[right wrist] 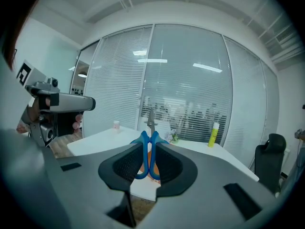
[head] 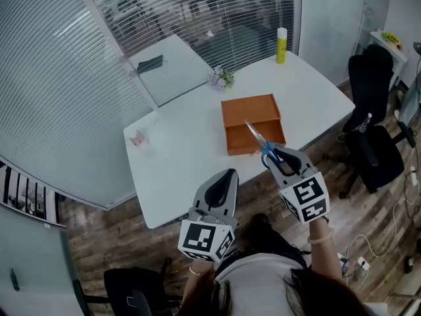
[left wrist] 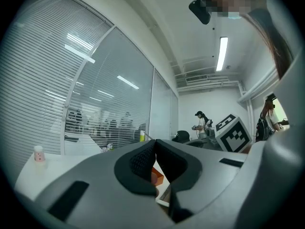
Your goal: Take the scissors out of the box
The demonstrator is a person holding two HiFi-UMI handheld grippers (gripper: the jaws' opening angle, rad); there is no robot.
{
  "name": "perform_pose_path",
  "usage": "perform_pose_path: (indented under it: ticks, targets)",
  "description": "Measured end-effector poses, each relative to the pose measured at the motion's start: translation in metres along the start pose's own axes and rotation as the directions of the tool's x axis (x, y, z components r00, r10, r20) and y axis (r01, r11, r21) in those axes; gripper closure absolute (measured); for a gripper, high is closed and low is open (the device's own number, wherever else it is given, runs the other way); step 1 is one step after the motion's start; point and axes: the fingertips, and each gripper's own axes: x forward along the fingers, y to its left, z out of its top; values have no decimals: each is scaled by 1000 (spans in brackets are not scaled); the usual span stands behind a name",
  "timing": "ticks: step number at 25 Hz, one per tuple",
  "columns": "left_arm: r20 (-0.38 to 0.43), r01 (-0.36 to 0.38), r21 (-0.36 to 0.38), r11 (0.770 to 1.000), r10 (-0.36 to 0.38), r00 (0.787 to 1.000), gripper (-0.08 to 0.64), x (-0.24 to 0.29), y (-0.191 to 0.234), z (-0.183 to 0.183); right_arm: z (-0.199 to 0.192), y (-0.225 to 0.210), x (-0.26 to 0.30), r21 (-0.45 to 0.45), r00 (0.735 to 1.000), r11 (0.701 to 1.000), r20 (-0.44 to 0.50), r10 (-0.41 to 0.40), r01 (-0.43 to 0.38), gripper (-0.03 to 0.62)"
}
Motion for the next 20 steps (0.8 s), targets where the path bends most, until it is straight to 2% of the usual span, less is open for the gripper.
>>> perform_pose_path:
  ticks: [20]
  targets:
    - [28,5,35,999,-6,1000,540,-43,-29,11,19,33,-69,-31,993,998,111,-46,50,482]
